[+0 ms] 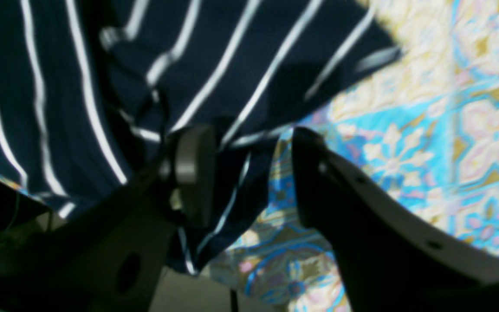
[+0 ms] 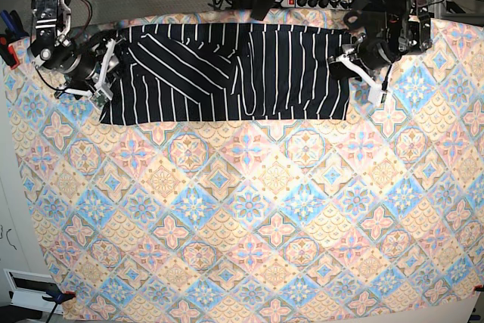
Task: Fold the T-shirt properly
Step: 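Grasp both ends of the folded strip with both grippers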
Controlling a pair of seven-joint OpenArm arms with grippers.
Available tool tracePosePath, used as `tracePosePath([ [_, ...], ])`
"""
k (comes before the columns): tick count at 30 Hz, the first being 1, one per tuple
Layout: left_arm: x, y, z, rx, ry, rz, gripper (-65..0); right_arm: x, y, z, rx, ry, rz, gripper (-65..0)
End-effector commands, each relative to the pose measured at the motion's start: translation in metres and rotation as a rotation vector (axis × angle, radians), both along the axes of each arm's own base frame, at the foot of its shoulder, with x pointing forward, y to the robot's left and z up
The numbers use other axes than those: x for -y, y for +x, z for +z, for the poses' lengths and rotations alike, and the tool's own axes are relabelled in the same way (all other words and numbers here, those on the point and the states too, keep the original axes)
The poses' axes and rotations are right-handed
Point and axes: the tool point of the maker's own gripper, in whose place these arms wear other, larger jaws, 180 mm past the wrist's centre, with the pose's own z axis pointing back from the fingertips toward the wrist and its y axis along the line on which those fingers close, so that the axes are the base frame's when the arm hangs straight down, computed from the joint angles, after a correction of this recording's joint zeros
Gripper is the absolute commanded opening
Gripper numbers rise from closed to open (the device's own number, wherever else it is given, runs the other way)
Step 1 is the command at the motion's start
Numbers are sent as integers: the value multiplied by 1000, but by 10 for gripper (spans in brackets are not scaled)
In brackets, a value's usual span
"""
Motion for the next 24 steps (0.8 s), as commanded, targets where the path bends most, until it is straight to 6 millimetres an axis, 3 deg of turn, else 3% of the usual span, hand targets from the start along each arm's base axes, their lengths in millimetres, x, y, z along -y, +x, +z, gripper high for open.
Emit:
tracePosePath([
  [1,-6,8,9,37,6,-4,-650,4,6,6,24,-2,3,-347],
  [4,-8,9,10,37,12,-6,-650,9,4,0,4,1,-18,-325],
  [7,-6,9,10,38,9,-7,-650,11,22,1,26,21,-43,-321],
  [12,-5,8,9,36,6,-9,-650,2,32,-1,27,170,-111,-321],
  [14,-5,8,9,36,6,-9,-650,8,33,0,30,210,-159,-321],
  [24,-5,10,10,41,6,-9,-650,24,14,-24,-45,242,-256,-321],
])
